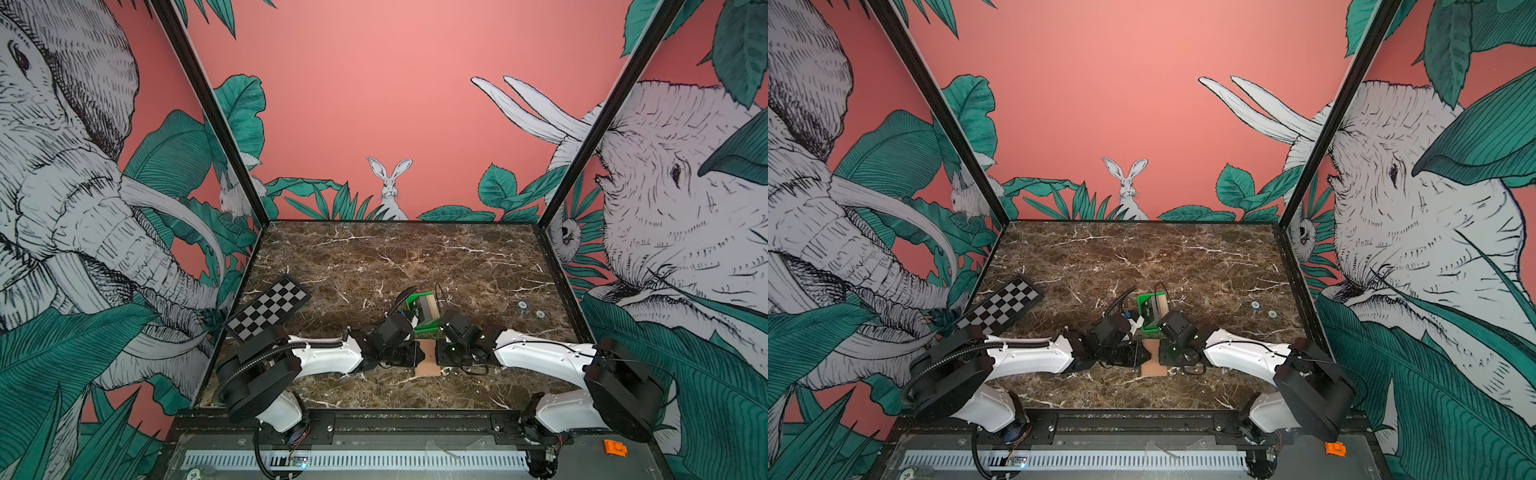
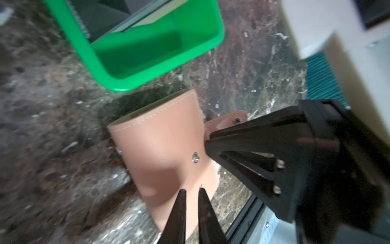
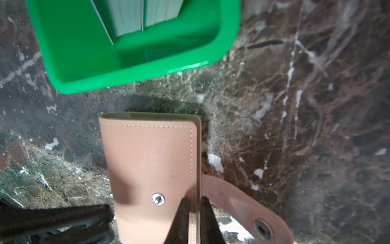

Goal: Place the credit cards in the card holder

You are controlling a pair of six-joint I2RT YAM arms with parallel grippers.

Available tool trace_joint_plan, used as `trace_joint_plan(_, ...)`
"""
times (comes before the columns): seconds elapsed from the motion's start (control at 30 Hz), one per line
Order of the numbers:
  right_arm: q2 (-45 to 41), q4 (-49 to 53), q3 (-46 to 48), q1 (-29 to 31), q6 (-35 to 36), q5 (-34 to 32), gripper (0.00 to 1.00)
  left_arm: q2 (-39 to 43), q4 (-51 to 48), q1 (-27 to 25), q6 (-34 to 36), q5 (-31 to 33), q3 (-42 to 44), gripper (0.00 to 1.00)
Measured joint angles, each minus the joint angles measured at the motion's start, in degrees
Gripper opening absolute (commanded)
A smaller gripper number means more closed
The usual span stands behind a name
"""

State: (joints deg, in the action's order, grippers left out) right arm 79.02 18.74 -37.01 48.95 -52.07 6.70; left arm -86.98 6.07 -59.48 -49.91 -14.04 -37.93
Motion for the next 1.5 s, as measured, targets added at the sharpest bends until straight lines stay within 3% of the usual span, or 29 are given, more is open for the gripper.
trace_joint_plan(0.27,0.0,0.02,0.0,0.0,0.04,-0.09,0.12,-0.07,-8.5,0.0,1.75,3.5,-2.8,0.21)
trace_joint_plan(0.5,0.0,0.04,0.02,0.0,0.07,-0.09,0.13,-2.62,-8.76,0.0,1.75,3.15,-3.21,0.28)
trace_joint_plan(0.77,-0.37,0.76,-0.02,0.0,0.37,-0.31,0.13,-3.52,-8.22,0.0,1.55,2.97,-3.28,0.26)
trace_joint_plan(1.03,-6.93,6.47,-1.7,-0.79,3.04,-2.25,0.16,-3.74,-7.87,0.0,1.05,2.99,-3.28,0.26)
trace_joint_plan(1.5,-10.21,12.28,-2.08,-7.85,7.58,-1.25,0.18,-3.76,-7.37,0.0,0.44,2.99,-3.17,0.26)
